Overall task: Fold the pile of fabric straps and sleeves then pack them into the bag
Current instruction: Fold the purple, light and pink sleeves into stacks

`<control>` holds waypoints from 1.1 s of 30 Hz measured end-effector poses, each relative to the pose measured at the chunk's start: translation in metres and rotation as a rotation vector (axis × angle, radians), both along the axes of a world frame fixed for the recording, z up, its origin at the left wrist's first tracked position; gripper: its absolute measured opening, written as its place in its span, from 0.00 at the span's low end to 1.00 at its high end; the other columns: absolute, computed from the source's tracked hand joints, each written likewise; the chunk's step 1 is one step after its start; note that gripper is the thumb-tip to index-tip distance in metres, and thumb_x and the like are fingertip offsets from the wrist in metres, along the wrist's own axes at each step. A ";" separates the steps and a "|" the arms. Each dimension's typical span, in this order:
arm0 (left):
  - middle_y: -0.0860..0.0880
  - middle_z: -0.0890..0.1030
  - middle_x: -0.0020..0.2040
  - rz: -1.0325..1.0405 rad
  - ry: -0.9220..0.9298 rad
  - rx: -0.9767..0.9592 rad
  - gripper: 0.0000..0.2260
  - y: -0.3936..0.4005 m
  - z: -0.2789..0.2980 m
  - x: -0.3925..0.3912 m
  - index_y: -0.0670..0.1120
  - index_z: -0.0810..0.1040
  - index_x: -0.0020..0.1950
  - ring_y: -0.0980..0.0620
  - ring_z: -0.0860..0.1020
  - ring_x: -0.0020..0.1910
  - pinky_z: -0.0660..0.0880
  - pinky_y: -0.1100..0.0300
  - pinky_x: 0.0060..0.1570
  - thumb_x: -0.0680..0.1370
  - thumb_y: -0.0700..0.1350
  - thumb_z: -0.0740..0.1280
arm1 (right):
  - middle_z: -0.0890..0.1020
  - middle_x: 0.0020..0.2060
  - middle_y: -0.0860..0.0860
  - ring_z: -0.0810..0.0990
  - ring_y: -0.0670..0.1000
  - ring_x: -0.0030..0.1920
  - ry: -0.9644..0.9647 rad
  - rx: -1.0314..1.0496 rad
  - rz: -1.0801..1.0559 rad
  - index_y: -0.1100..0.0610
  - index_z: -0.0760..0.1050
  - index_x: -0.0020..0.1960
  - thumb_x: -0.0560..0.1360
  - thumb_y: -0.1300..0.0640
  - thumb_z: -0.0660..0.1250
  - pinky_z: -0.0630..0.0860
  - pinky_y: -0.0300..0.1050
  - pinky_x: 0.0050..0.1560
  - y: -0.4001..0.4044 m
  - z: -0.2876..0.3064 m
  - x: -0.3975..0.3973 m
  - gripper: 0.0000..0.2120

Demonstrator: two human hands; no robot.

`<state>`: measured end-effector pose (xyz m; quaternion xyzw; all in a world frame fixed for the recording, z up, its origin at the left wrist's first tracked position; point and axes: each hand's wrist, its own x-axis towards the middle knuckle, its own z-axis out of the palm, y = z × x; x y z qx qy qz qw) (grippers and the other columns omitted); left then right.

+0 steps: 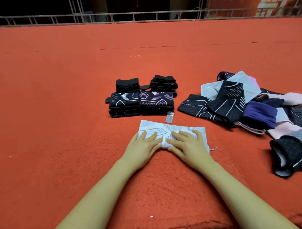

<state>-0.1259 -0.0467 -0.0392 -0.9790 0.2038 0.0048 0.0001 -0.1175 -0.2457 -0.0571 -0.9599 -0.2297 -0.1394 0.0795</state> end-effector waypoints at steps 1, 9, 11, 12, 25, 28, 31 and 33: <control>0.48 0.73 0.69 -0.005 -0.071 -0.005 0.33 0.000 0.000 -0.003 0.53 0.75 0.68 0.39 0.72 0.67 0.66 0.46 0.65 0.75 0.60 0.39 | 0.83 0.54 0.50 0.82 0.56 0.53 -0.017 -0.020 -0.013 0.44 0.83 0.52 0.74 0.40 0.55 0.57 0.53 0.59 0.001 0.001 0.002 0.20; 0.49 0.59 0.77 0.182 -0.065 -0.082 0.22 -0.006 -0.008 -0.035 0.54 0.63 0.76 0.43 0.59 0.75 0.55 0.51 0.71 0.83 0.57 0.49 | 0.82 0.56 0.46 0.80 0.50 0.56 0.019 0.059 0.065 0.43 0.81 0.55 0.78 0.36 0.47 0.53 0.49 0.60 0.005 0.002 0.001 0.26; 0.51 0.51 0.79 0.249 0.023 -0.084 0.24 -0.008 -0.007 -0.035 0.56 0.53 0.78 0.45 0.49 0.77 0.46 0.51 0.73 0.82 0.59 0.46 | 0.82 0.54 0.45 0.80 0.51 0.55 -0.045 0.164 -0.021 0.46 0.82 0.52 0.77 0.41 0.50 0.54 0.49 0.57 0.001 0.004 -0.002 0.22; 0.51 0.50 0.79 0.269 0.047 -0.095 0.24 -0.010 -0.007 -0.034 0.56 0.51 0.78 0.45 0.47 0.77 0.44 0.50 0.74 0.82 0.60 0.45 | 0.83 0.52 0.47 0.80 0.53 0.53 -0.094 0.205 -0.091 0.49 0.82 0.51 0.76 0.43 0.52 0.55 0.49 0.55 -0.001 0.003 -0.003 0.21; 0.44 0.40 0.78 0.501 0.152 -0.128 0.27 -0.064 -0.007 -0.007 0.54 0.44 0.79 0.34 0.37 0.74 0.37 0.34 0.69 0.81 0.60 0.44 | 0.68 0.68 0.66 0.64 0.65 0.68 -0.008 0.253 -0.638 0.69 0.74 0.55 0.73 0.52 0.68 0.52 0.57 0.63 -0.010 -0.015 -0.004 0.21; 0.45 0.39 0.78 0.472 0.139 -0.139 0.27 -0.064 -0.010 -0.003 0.57 0.42 0.78 0.35 0.36 0.75 0.35 0.33 0.68 0.81 0.61 0.44 | 0.68 0.68 0.62 0.62 0.62 0.69 0.009 0.338 -0.627 0.64 0.75 0.54 0.74 0.55 0.67 0.51 0.54 0.64 -0.013 -0.013 0.000 0.14; 0.49 0.39 0.79 0.375 0.135 -0.151 0.24 -0.057 -0.011 -0.001 0.65 0.42 0.76 0.36 0.36 0.75 0.35 0.33 0.68 0.81 0.62 0.44 | 0.77 0.57 0.60 0.73 0.63 0.60 -0.152 0.447 -0.467 0.60 0.74 0.44 0.68 0.60 0.66 0.57 0.51 0.56 -0.011 -0.014 -0.001 0.06; 0.52 0.40 0.79 0.303 0.124 -0.129 0.22 -0.055 -0.011 -0.001 0.68 0.42 0.74 0.37 0.37 0.75 0.36 0.32 0.68 0.81 0.61 0.45 | 0.79 0.53 0.55 0.74 0.57 0.56 -0.253 0.497 -0.371 0.56 0.72 0.42 0.65 0.59 0.65 0.56 0.47 0.52 -0.011 -0.012 -0.005 0.06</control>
